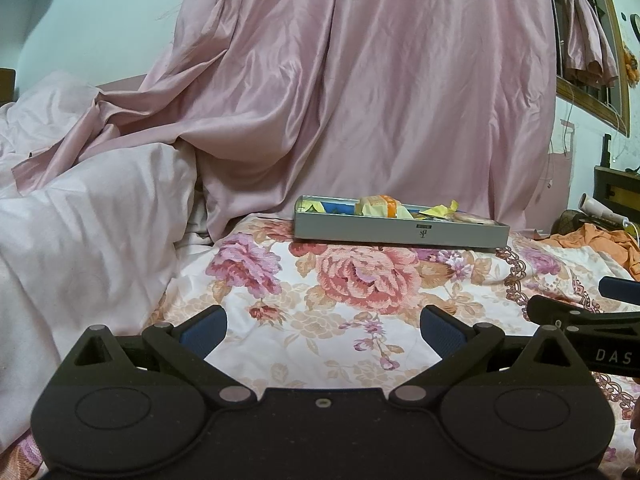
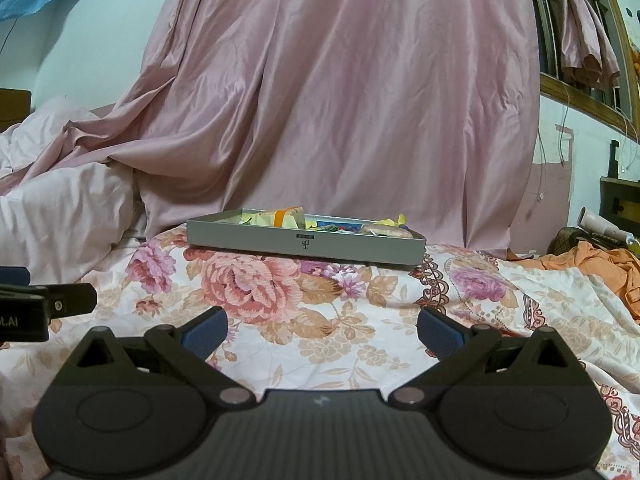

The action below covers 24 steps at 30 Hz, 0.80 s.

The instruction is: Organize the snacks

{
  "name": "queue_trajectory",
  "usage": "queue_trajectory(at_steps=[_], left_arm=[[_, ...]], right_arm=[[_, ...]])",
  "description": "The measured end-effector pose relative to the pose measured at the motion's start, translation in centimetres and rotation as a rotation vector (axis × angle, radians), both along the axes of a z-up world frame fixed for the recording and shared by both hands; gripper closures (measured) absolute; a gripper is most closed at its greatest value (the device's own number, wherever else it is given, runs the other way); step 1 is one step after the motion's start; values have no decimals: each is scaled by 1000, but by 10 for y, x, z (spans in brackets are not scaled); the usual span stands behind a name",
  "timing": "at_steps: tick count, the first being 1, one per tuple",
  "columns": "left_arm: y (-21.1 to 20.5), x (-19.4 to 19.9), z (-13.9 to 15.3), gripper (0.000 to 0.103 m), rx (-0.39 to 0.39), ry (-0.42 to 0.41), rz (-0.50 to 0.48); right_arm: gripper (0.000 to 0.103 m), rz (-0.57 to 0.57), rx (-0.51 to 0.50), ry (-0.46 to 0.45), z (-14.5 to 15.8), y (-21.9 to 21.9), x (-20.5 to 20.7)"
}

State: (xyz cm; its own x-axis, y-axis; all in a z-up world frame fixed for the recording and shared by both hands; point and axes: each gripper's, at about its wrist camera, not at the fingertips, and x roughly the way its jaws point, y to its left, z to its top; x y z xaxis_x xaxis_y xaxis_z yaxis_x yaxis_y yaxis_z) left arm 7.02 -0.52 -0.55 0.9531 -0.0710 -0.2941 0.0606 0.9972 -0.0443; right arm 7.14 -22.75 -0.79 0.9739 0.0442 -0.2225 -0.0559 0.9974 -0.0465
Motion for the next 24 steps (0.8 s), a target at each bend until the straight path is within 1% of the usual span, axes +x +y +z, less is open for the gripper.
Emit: queue_trajectory(at_steps=[24], left_arm=[[2, 0, 1, 1, -3, -2, 6]], right_arm=[[0, 0, -1, 5, 0, 3, 0]])
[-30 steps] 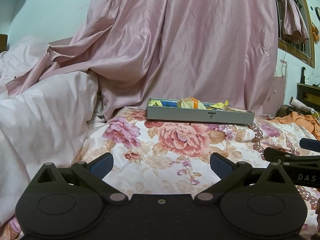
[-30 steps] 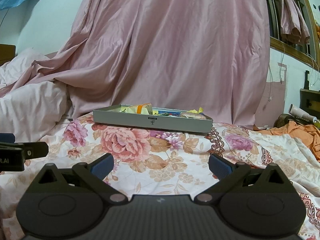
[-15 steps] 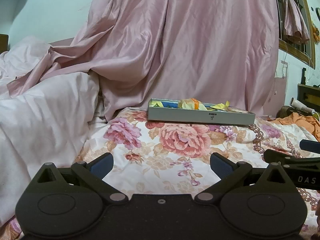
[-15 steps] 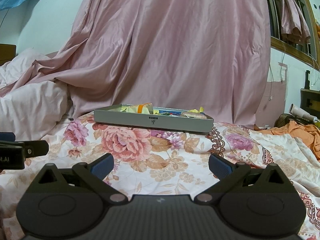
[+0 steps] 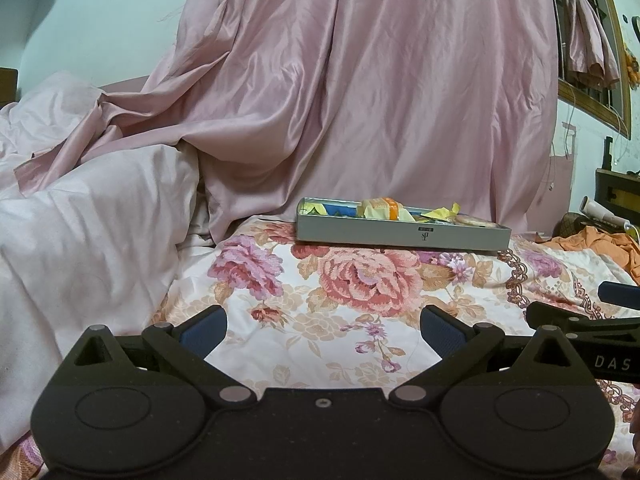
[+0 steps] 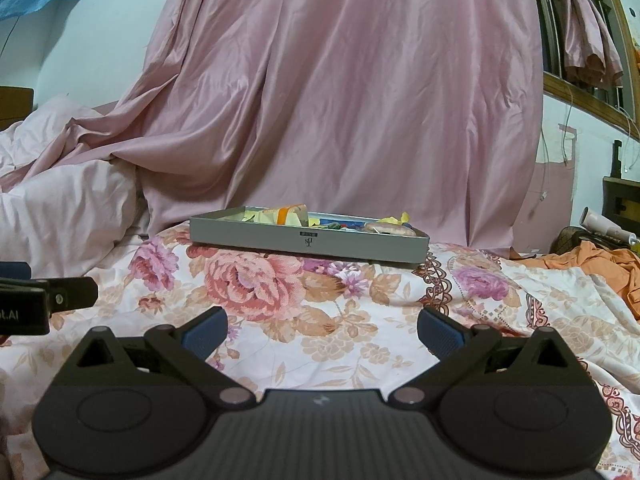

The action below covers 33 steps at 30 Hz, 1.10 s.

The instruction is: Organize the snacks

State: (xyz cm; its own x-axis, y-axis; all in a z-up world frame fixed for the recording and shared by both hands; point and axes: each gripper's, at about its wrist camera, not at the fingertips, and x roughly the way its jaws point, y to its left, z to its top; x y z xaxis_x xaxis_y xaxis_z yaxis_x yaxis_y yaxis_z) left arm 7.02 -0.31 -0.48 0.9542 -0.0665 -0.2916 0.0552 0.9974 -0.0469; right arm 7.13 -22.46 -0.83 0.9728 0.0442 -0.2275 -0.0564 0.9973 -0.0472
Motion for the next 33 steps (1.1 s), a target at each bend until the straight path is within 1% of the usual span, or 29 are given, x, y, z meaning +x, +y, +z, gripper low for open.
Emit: queue_trajectory(at_steps=[33], left_arm=[[0, 0, -1, 1, 1, 0, 0]], right_arm=[[0, 1, -2, 5, -1, 4, -1]])
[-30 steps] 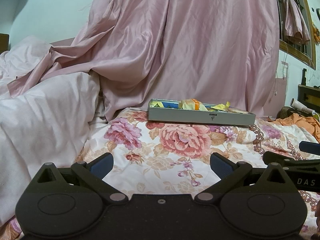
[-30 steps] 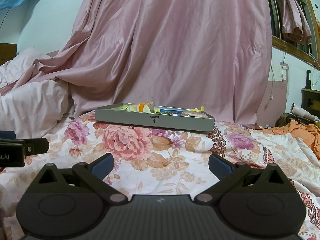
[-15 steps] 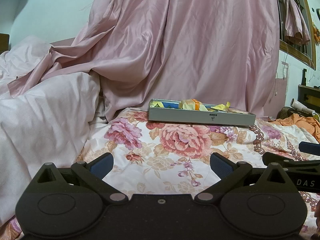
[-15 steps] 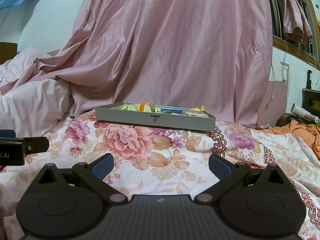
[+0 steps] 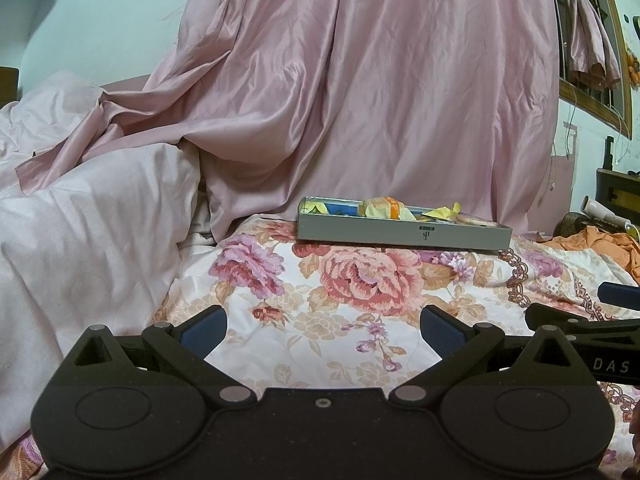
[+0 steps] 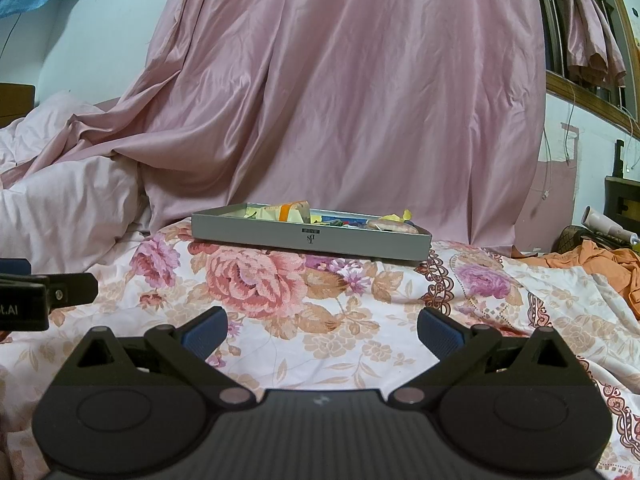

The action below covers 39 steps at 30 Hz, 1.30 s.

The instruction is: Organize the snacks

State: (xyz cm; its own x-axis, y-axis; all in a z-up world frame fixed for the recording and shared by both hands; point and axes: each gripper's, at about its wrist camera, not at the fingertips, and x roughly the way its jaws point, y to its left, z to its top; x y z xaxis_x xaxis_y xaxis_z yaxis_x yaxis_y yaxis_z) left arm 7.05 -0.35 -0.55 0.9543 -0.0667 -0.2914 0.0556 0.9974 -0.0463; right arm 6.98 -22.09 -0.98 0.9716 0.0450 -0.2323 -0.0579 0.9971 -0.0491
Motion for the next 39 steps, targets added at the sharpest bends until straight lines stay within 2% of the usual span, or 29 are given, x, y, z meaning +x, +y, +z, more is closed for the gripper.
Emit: queue_trajectory(at_steps=[7, 17, 21, 27, 39], left_arm=[[3, -1, 1, 1, -23, 13, -6], [-16, -5, 12, 1, -38, 0, -45], [-25, -7, 18, 1, -6, -9, -30], [-29, -10, 22, 1, -17, -13, -56], [-27, -9, 21, 1, -8, -23, -35]], right_arm=[[0, 0, -1, 1, 0, 0, 0], [0, 0, -2, 2, 0, 1, 0], [0, 1, -1, 3, -1, 1, -1], [0, 1, -2, 3, -2, 1, -1], [0, 5, -3, 8, -3, 0, -2]])
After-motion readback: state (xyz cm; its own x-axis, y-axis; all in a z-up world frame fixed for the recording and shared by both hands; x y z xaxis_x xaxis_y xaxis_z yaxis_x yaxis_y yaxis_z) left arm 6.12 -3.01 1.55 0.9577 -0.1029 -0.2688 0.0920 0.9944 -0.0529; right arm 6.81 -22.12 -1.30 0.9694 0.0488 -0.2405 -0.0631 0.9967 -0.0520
